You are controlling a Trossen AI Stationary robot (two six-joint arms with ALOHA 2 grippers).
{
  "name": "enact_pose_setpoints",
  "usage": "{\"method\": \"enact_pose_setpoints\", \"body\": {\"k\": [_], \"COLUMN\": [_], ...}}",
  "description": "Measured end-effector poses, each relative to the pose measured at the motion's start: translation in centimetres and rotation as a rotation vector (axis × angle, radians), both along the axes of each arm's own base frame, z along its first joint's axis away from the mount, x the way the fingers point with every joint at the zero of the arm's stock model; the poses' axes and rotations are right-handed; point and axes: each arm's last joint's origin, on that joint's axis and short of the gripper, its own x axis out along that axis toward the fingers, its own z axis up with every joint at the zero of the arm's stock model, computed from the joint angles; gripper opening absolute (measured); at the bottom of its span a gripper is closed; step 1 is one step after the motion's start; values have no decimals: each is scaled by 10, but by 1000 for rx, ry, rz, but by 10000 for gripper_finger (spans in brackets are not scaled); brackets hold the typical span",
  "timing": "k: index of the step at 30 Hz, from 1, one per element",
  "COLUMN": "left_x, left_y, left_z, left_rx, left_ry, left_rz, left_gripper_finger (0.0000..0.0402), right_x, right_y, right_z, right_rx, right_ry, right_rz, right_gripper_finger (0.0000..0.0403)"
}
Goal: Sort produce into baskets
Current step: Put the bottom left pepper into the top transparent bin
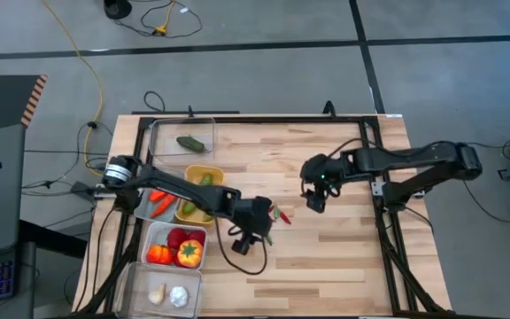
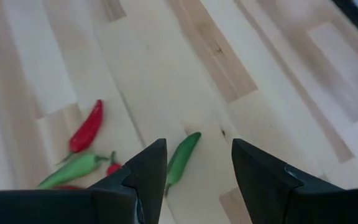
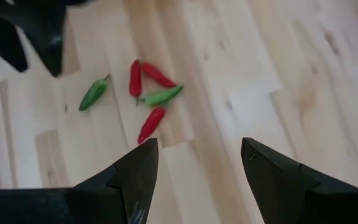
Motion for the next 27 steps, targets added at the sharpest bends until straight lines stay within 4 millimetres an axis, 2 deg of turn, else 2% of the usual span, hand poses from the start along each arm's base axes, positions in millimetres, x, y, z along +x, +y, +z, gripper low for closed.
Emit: {"method": "enact_pose_setpoints", "body": {"k": [7,14,20,27], "left_x": [12,18,19,19], "left_y": [-7,-7,-7,-7], "left_z": [-37,-73,-78,-77], "left_rx": [52,67,72,76], "left_ry": [37,114,118,119], "left_rz": [22,45,59,57], "left_gripper_finger": [169,169,161,82], "right_x": [0,-1,0,1], "right_y": [20,33,38,41], "right_z": [-16,-17,-15,-15], "right_rx": [27,4,8,9], "right_ry": [33,23,-7,-20], "right_rz": [28,30,51,60], "right_gripper_finger": [259,259,259,259]}}
